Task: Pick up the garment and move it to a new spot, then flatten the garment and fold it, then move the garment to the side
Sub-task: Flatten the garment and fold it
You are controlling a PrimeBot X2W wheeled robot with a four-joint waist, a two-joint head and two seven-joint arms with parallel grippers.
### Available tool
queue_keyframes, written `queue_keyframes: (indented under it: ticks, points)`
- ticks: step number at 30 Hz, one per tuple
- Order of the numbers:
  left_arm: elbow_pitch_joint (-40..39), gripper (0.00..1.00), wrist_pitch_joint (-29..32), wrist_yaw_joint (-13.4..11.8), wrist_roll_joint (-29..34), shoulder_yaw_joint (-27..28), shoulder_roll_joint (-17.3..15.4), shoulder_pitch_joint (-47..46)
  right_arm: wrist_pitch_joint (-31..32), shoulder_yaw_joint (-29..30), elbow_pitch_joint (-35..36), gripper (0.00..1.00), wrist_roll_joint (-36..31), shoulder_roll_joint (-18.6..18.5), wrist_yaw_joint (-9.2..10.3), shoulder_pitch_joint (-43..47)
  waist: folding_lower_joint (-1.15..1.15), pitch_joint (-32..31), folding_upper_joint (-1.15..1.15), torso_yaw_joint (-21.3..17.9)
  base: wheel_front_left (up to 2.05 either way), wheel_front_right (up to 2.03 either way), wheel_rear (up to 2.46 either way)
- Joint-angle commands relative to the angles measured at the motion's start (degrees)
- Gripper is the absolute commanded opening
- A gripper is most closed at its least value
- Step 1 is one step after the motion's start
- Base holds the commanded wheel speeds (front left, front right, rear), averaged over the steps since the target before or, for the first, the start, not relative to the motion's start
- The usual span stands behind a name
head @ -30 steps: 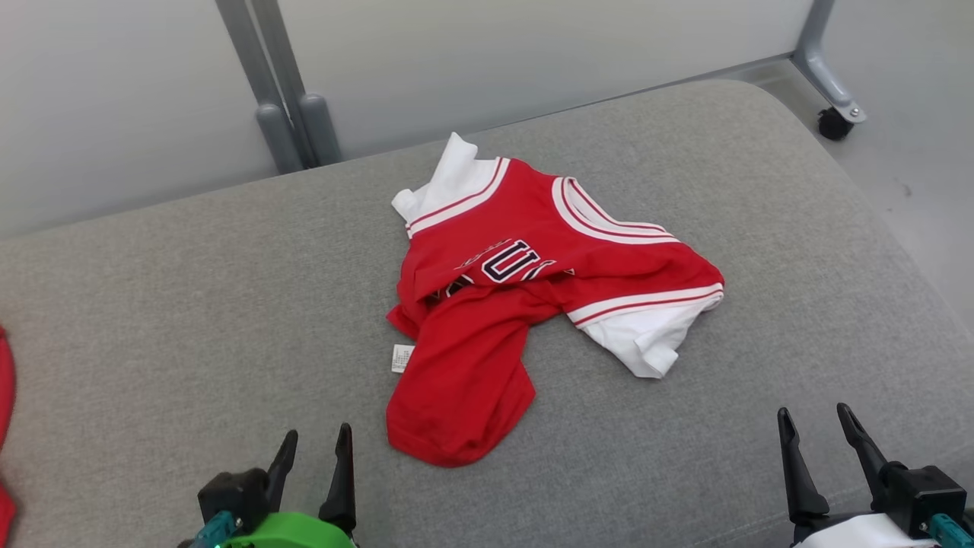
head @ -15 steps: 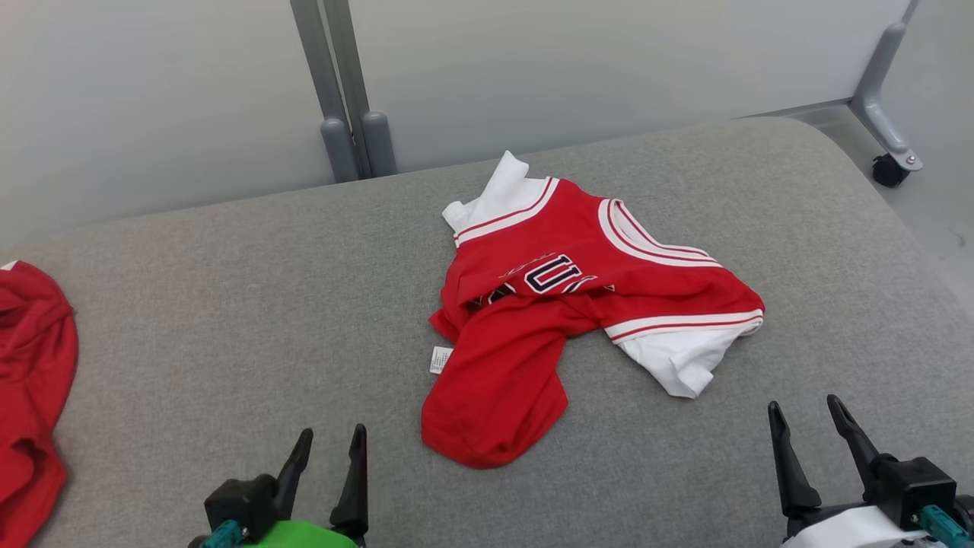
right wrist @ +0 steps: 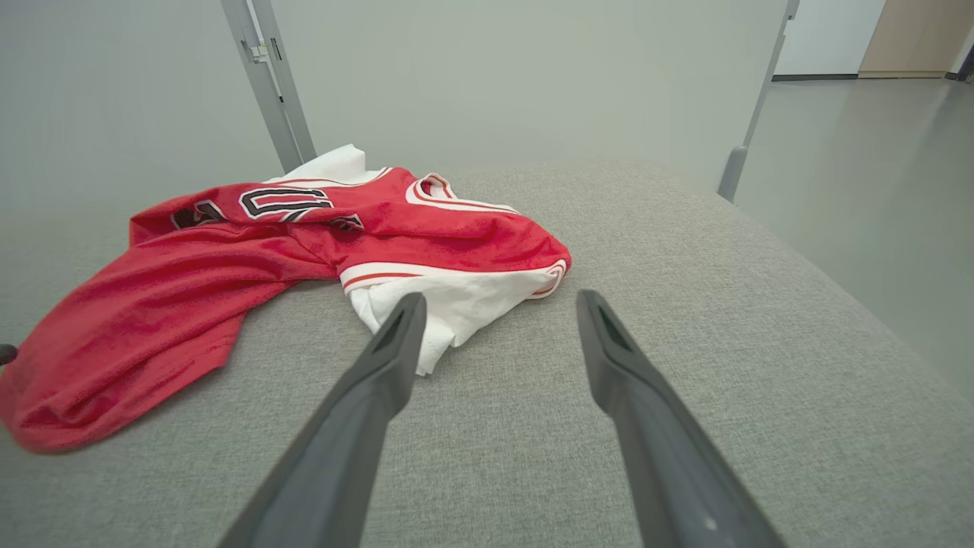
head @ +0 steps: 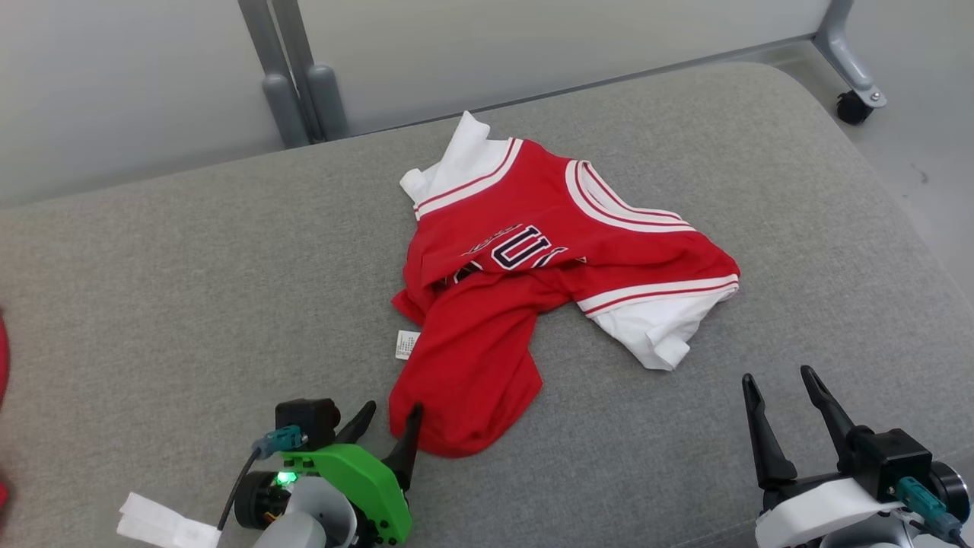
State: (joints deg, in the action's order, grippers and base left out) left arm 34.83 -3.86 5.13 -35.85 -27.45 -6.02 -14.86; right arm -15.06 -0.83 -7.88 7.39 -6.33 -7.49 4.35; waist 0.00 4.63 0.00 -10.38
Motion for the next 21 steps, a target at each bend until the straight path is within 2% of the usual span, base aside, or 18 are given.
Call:
queue_keyframes:
  ticks: [1, 2, 3, 4, 5, 9, 14, 21]
  points:
    - [1.4, 1.00, 0.3, 0.6, -0.5, -0.2, 0.2, -1.6, -0.2, 0.1, -0.1, 1.00, 0.3, 0.1, 0.01, -0.7, 0.00, 1.8, 0.00, -1.8, 0.00, 0.00, 0.00]
    - [2.6, 1.00, 0.5, 0.8, -1.0, -0.2, 0.4, -2.2, -0.2, 0.1, -0.2, 1.00, 0.3, 0.2, 0.01, -0.9, 0.00, 2.0, 0.00, -2.0, 0.00, 0.00, 0.00]
    - [3.8, 0.40, 0.4, 1.0, -1.4, -0.3, 0.5, -2.9, -0.2, 0.3, -0.3, 1.00, 0.3, 0.3, 0.01, -1.0, 0.00, 2.2, 0.00, -2.1, 0.00, 0.00, 0.00]
    - [4.6, 0.09, 0.2, 1.2, -1.6, -0.4, 0.5, -3.4, -0.2, 0.5, -0.3, 1.00, 0.3, 0.4, 0.01, -1.1, 0.00, 2.3, 0.00, -2.2, 0.00, 0.00, 0.00]
    - [5.8, 0.00, 0.6, 1.4, -2.3, -0.6, 0.7, -3.8, -0.2, 0.7, -0.4, 1.00, 0.3, 0.5, 0.01, -1.1, 0.00, 2.4, 0.00, -2.3, 0.00, 0.00, 0.00]
    - [8.1, 0.00, 1.0, 2.1, -4.6, -1.1, 1.0, -5.2, -0.2, 1.3, -0.6, 1.00, 0.4, 0.7, 0.00, -1.2, 0.00, 2.4, 0.00, -2.1, 0.00, 0.00, 0.00]
    - [8.7, 0.00, -4.1, 2.3, -4.7, 0.8, -1.2, -9.0, -0.2, 1.4, -0.9, 1.00, 0.5, 1.0, 0.01, -1.4, 0.00, 1.4, 0.00, -1.5, 0.00, 0.00, 0.00]
    - [7.7, 0.00, -10.2, -1.0, 0.1, 2.9, -6.6, -18.3, -0.2, 1.1, -1.2, 1.00, 0.3, 1.1, 0.01, -0.8, 0.00, -0.2, 0.00, -0.7, 0.00, 0.00, 0.00]
